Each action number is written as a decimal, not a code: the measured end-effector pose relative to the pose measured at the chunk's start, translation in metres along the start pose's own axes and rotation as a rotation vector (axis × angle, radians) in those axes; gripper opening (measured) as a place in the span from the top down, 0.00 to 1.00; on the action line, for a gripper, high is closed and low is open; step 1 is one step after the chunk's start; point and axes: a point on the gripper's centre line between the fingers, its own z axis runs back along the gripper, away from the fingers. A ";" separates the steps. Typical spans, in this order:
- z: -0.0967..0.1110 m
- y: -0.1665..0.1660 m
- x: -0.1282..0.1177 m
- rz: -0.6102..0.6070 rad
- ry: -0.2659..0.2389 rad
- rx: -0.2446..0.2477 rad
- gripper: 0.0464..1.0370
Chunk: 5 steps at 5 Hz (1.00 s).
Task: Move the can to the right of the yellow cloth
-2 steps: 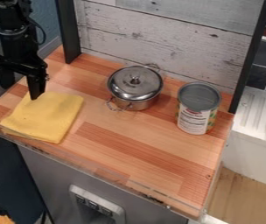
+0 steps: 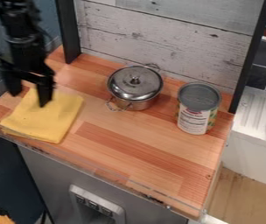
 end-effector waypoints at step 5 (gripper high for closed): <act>0.068 -0.190 0.133 -0.148 -0.231 -0.046 0.04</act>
